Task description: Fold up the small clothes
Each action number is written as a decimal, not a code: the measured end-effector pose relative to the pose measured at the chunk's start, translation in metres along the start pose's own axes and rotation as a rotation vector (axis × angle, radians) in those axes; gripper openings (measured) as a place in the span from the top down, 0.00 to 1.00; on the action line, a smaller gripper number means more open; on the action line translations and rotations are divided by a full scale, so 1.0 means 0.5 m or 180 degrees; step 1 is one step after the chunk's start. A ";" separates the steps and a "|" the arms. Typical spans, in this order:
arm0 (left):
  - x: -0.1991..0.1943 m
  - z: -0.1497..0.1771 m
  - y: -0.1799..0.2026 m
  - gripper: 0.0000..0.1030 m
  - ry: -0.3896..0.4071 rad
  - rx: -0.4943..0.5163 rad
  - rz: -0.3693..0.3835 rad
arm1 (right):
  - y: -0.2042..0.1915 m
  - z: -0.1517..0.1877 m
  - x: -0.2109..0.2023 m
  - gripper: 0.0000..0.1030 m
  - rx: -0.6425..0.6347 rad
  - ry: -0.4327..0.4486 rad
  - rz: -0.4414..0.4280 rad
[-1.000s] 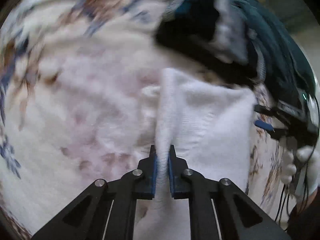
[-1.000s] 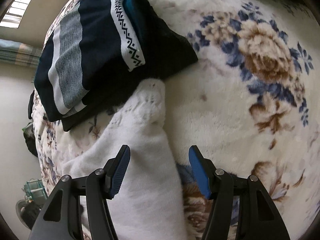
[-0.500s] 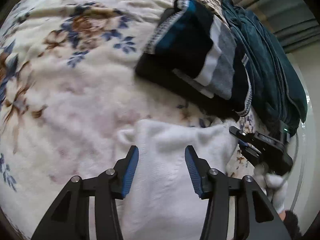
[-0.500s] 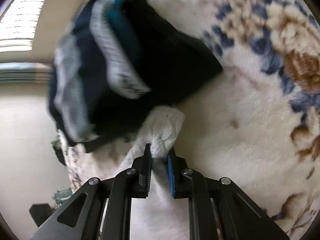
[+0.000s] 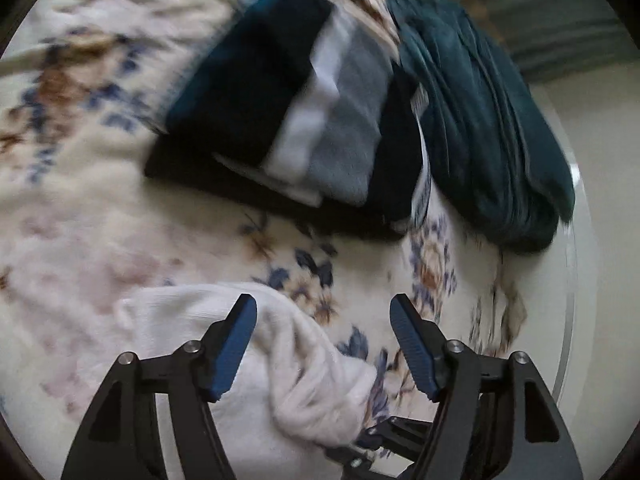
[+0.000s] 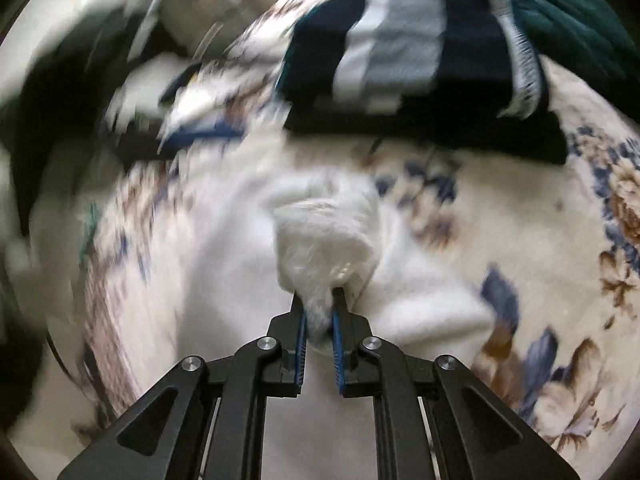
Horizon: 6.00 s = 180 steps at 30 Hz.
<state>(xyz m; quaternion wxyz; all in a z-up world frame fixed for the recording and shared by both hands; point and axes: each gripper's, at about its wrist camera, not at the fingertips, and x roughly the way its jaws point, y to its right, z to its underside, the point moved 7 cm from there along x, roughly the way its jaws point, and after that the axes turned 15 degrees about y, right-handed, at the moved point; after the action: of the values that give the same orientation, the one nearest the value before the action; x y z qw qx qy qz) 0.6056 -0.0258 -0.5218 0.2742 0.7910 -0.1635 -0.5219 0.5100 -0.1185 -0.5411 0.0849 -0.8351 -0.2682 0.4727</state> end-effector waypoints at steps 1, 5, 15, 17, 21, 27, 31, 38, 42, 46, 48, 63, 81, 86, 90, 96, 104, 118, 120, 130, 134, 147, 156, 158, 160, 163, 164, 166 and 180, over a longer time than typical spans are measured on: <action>0.022 0.018 -0.002 0.35 -0.0120 0.0067 -0.0054 | -0.002 0.012 0.003 0.85 -0.0032 -0.0037 0.0019; 0.075 0.101 -0.022 0.35 -0.0409 0.0488 -0.0366 | 0.017 0.039 -0.010 0.64 0.0291 -0.0248 -0.0153; 0.020 0.181 -0.036 0.35 -0.0193 0.0754 -0.0630 | 0.166 -0.037 -0.096 0.58 0.1662 0.0312 0.0192; 0.021 0.184 -0.043 0.35 -0.0188 0.0757 -0.0663 | 0.167 -0.067 -0.054 0.58 0.1662 0.0268 0.0360; 0.009 0.192 -0.058 0.35 -0.0177 0.0756 -0.0705 | 0.141 -0.008 0.042 0.59 0.1216 -0.0433 0.0840; 0.007 0.194 -0.052 0.35 -0.0086 0.0819 -0.0716 | 0.131 0.029 0.053 0.59 0.1109 -0.0536 0.0967; -0.041 0.157 -0.035 0.35 0.0201 0.0568 -0.0625 | 0.132 -0.015 -0.006 0.58 0.1273 -0.0231 0.0877; -0.120 0.118 -0.073 0.35 0.0578 0.0336 -0.0724 | 0.133 -0.044 -0.036 0.58 0.1222 -0.0098 0.0860; -0.162 0.122 -0.094 0.35 0.0650 0.0269 -0.0749 | 0.127 -0.044 -0.063 0.58 0.1273 -0.0014 0.0859; -0.226 0.170 -0.114 0.31 0.0564 0.0152 -0.0678 | 0.104 -0.002 -0.142 0.53 0.1410 0.0023 0.0842; -0.253 0.225 -0.126 0.20 0.0400 0.0037 -0.0588 | 0.079 0.057 -0.191 0.48 0.1534 -0.0044 0.0824; -0.369 0.700 -0.272 0.21 -0.0323 -0.0388 -0.0989 | -0.085 0.589 -0.350 0.45 0.2291 -0.0715 0.0719; -0.456 0.736 -0.211 0.96 0.0187 -0.0412 -0.0726 | -0.176 0.711 -0.417 0.96 0.2432 -0.0496 0.0825; -0.386 0.771 -0.295 0.96 -0.0027 -0.0501 -0.0978 | -0.167 0.746 -0.375 0.96 0.2533 -0.0742 0.0827; -0.351 0.769 -0.325 0.91 -0.0138 -0.0580 -0.0989 | -0.165 0.749 -0.326 0.92 0.2379 -0.1002 0.0717; -0.375 0.758 -0.304 0.26 -0.0017 -0.0792 -0.0361 | -0.143 0.712 -0.363 0.41 0.2301 -0.0786 0.0477; -0.310 0.786 -0.296 0.31 -0.0182 -0.0695 -0.0380 | -0.108 0.770 -0.276 0.39 0.2916 -0.0963 0.0039; -0.424 0.675 -0.151 0.91 0.0340 -0.0481 -0.0094 | -0.162 0.679 -0.390 0.85 0.3087 -0.0235 -0.0040; -0.447 0.621 -0.109 0.91 0.0498 -0.0488 0.0058 | -0.163 0.611 -0.426 0.85 0.2948 -0.0085 -0.0045; -0.371 0.261 0.001 0.91 0.0836 -0.0540 0.0585 | -0.079 0.179 -0.452 0.85 0.2428 0.0587 0.0171; -0.285 0.152 -0.027 0.91 0.0759 -0.0601 0.0522 | -0.006 0.032 -0.364 0.85 0.2455 0.0671 0.0330; -0.187 -0.047 -0.103 0.26 0.0674 -0.0536 0.0514 | 0.192 -0.141 -0.189 0.44 0.2560 0.0767 0.0234; 0.005 0.020 -0.093 0.42 -0.0007 0.0942 -0.0429 | 0.254 -0.030 -0.115 0.44 0.2468 0.0302 0.0507; 0.006 0.018 -0.094 0.94 0.0046 0.0969 -0.0459 | 0.251 -0.041 -0.093 0.56 0.2434 0.0321 0.0410; -0.023 0.005 -0.089 0.95 0.0260 0.0884 -0.0424 | 0.244 -0.059 -0.081 0.90 0.2245 0.0301 0.0510; -0.076 -0.009 -0.085 0.95 0.0497 0.0748 -0.0425 | 0.224 -0.079 -0.098 0.98 0.2089 0.0374 0.0561; -0.095 -0.011 -0.088 0.95 0.0567 0.0689 -0.0435 | 0.217 -0.086 -0.113 0.99 0.2075 0.0431 0.0541; -0.117 -0.018 -0.092 0.95 0.0619 0.0580 -0.0427 | 0.206 -0.101 -0.142 0.99 0.2059 0.0550 0.0503; -0.097 -0.050 -0.119 0.95 0.0626 0.0480 -0.0572 | 0.254 -0.094 -0.049 0.94 0.2590 0.0226 0.0230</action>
<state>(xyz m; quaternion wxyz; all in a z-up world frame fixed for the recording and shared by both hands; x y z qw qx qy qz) 0.6075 0.0549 -0.5145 0.1809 0.8682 -0.1032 -0.4505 0.5857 -0.2331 -0.5477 0.4009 -0.7581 -0.0268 0.5137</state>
